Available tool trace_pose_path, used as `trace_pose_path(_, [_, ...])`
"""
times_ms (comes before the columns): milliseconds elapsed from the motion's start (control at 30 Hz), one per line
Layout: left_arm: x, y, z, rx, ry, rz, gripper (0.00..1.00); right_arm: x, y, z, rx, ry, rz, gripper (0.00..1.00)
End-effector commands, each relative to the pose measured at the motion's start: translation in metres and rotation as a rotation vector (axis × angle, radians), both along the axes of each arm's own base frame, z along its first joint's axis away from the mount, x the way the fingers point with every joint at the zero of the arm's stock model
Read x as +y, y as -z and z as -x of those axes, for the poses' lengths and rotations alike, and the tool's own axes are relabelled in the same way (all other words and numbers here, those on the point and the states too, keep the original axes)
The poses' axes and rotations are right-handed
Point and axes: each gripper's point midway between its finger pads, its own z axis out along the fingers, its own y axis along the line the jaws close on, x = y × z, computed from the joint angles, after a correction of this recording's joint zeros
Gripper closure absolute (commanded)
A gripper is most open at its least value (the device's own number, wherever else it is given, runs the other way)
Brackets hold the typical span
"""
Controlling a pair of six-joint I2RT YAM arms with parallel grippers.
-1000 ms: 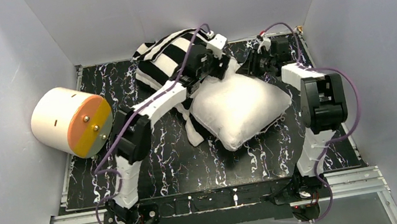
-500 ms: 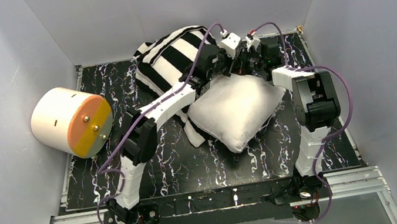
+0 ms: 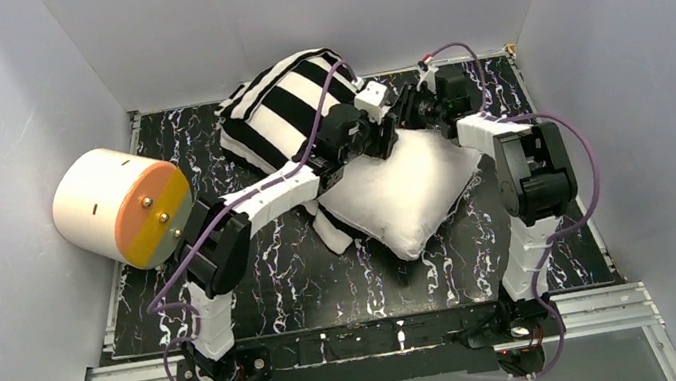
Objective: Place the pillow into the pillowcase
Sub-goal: Stuff the pillow into the pillowcase.
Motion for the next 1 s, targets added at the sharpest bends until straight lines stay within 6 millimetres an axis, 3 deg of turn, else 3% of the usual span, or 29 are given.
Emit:
trace_pose_path(0, [-0.010,-0.068,0.054,-0.025,0.112,-0.015,0.43,-0.043,-0.048,0.001,-0.070,0.114,0.142,0.55])
trace_pose_path(133, [-0.005,-0.085,0.080,-0.007,0.070,-0.066,0.31,-0.080,-0.066,0.012,-0.074,0.209,0.226,0.29])
trace_pose_path(267, [-0.009,-0.076,0.109,-0.105,0.092,-0.216,0.26,-0.113,-0.071,0.023,-0.035,0.273,0.251,0.11])
trace_pose_path(367, [-0.016,-0.061,0.122,-0.184,0.081,-0.341,0.21,-0.133,-0.072,0.029,-0.027,0.312,0.283,0.04])
trace_pose_path(467, [-0.019,-0.029,0.119,-0.203,0.048,-0.450,0.15,-0.157,-0.070,0.037,0.001,0.357,0.293,0.03])
trace_pose_path(600, [-0.018,0.041,0.107,-0.170,0.021,-0.622,0.11,-0.172,-0.073,0.046,0.010,0.383,0.265,0.04])
trace_pose_path(667, [-0.007,0.063,0.096,-0.185,-0.031,-0.738,0.14,-0.174,-0.078,0.048,-0.001,0.386,0.261,0.05])
trace_pose_path(700, [0.000,0.065,0.089,-0.213,-0.075,-0.790,0.24,-0.174,-0.080,0.049,-0.004,0.389,0.260,0.06])
trace_pose_path(733, [0.006,0.059,0.081,-0.246,-0.124,-0.822,0.48,-0.175,-0.082,0.051,-0.006,0.393,0.257,0.07])
trace_pose_path(800, [0.019,0.022,0.065,-0.342,-0.246,-0.832,1.00,-0.174,-0.088,0.055,-0.016,0.395,0.249,0.08])
trace_pose_path(967, [0.029,-0.095,0.049,-0.349,-0.352,-0.544,1.00,-0.176,-0.096,0.070,-0.017,0.442,0.209,0.10])
